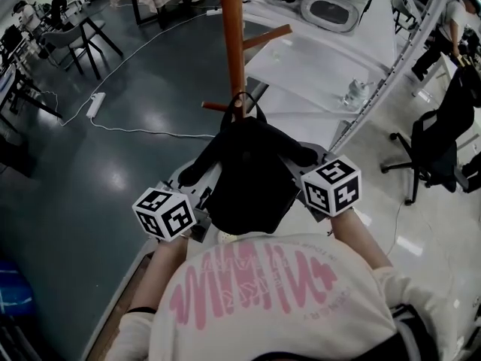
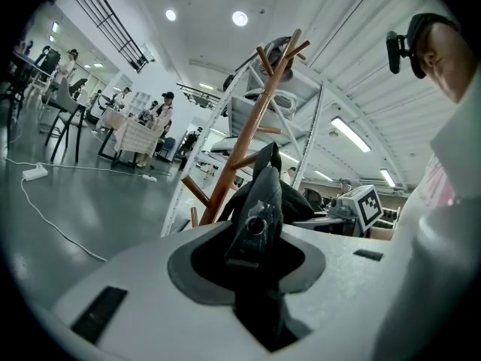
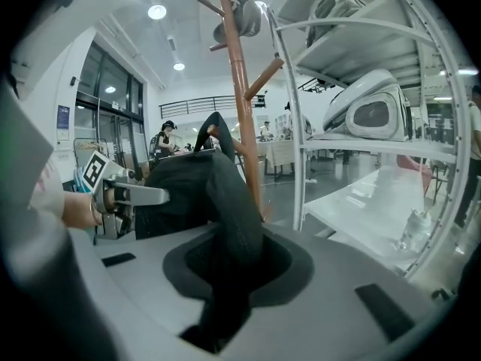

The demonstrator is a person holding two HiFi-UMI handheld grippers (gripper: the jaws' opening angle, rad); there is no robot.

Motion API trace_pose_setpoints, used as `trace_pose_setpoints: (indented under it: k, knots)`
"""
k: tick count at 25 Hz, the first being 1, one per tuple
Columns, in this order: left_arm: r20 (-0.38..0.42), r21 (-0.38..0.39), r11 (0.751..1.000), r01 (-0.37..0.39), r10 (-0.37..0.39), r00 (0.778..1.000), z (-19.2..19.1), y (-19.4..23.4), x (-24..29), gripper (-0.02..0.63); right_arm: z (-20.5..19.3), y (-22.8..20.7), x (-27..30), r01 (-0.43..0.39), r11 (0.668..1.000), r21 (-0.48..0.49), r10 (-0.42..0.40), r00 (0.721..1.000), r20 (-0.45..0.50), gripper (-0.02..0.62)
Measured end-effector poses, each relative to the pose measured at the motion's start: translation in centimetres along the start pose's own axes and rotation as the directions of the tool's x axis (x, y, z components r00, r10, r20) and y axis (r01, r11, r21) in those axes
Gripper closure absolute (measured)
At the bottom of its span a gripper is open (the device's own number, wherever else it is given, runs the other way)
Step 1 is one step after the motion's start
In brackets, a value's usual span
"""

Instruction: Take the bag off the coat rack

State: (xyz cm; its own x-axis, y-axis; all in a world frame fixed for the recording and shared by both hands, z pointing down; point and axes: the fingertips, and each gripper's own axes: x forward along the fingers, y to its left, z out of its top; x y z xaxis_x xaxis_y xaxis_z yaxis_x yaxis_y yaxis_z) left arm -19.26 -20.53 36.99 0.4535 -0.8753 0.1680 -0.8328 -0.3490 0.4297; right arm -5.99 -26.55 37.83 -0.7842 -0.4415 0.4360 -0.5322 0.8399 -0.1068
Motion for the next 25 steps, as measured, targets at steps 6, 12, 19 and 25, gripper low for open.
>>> trace_pose_setpoints:
  k: [6, 12, 19, 25]
  knots:
    - [0.009, -0.009, 1.0, -0.024, 0.024, 1.0, -0.7, -0.8, -0.6, 0.508, -0.5, 0.3, -0.5, -0.023, 1.0, -0.011, 0.023, 1.0, -0.006, 0.526]
    - [0.029, -0.013, 0.999, -0.043, 0.044, 0.999, -0.8, -1.8, -1.3, 0.508, -0.4, 0.8, -1.5, -0.04, 0.999, -0.016, 0.04, 0.999, 0.0, 0.526]
    - [0.059, 0.001, 0.999, -0.054, 0.053, 0.997, -0.7, -3.1, -2.1, 0.508, -0.2, 1.4, -2.7, -0.044, 0.998, -0.044, 0.045, 0.999, 0.029, 0.526]
    - [0.076, 0.017, 0.998, -0.068, 0.067, 0.995, -0.3, -3.8, -2.9, 0.508, 0.2, 2.3, -3.5, -0.048, 0.998, -0.05, 0.051, 0.998, 0.049, 0.526]
